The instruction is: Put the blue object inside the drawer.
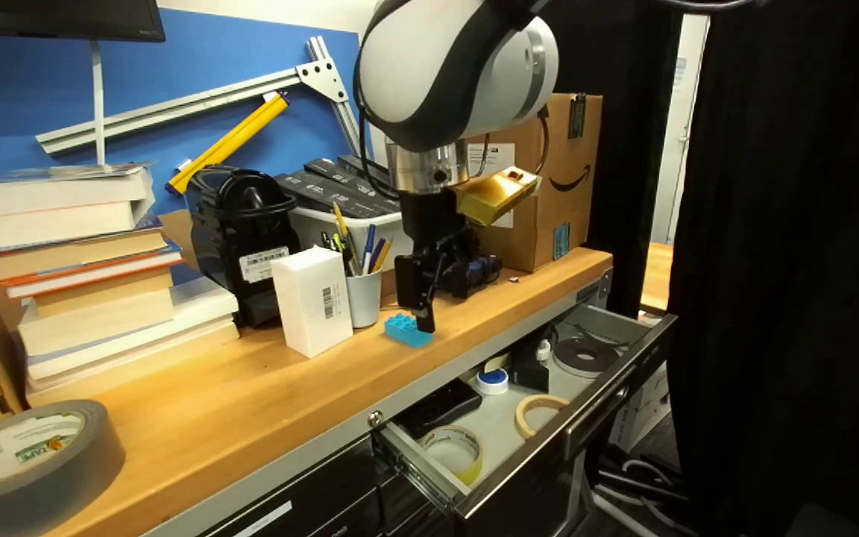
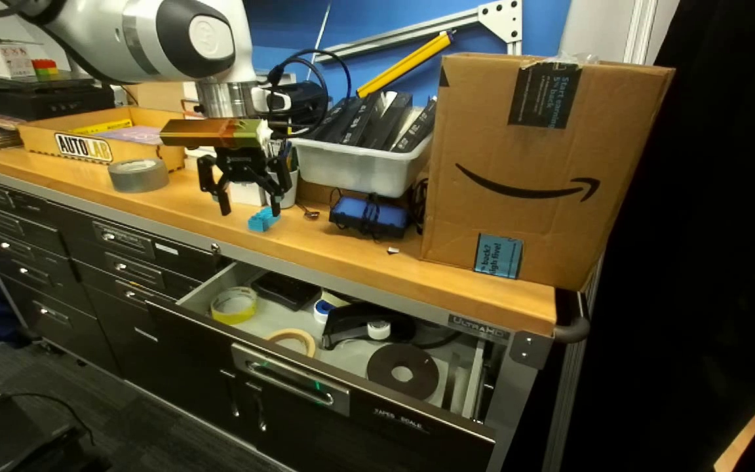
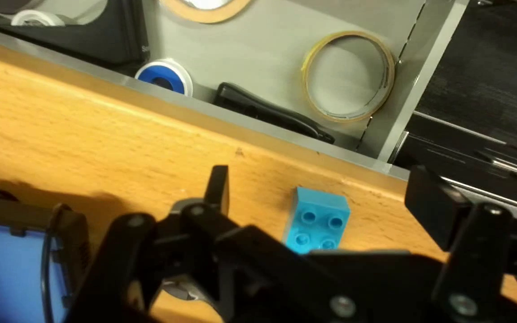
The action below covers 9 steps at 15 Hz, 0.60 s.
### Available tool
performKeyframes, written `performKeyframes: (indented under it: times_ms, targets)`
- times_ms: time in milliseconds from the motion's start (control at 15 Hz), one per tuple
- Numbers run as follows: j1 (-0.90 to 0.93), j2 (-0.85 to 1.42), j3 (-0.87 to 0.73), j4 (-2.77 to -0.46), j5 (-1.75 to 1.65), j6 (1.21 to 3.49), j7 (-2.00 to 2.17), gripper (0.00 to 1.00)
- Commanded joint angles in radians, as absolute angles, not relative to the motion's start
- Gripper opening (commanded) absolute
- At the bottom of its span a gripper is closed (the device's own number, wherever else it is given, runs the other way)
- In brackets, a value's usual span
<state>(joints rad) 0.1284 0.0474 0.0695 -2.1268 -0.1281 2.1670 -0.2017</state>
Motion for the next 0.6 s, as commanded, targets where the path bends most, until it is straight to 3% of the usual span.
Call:
performKeyframes:
  times_ms: [0,400,467,533]
  targets:
    - [0.124,0.137,0.09,-2.028,-0.114,2.168,-0.166,1.0]
    - [0.125,0.225,0.093,-1.972,-0.132,2.197,-0.115,1.0]
    - [0.125,0.233,0.088,-1.971,-0.145,2.215,-0.095,0.75]
    - [0.125,0.238,0.086,-1.97,-0.148,2.226,-0.083,0.75]
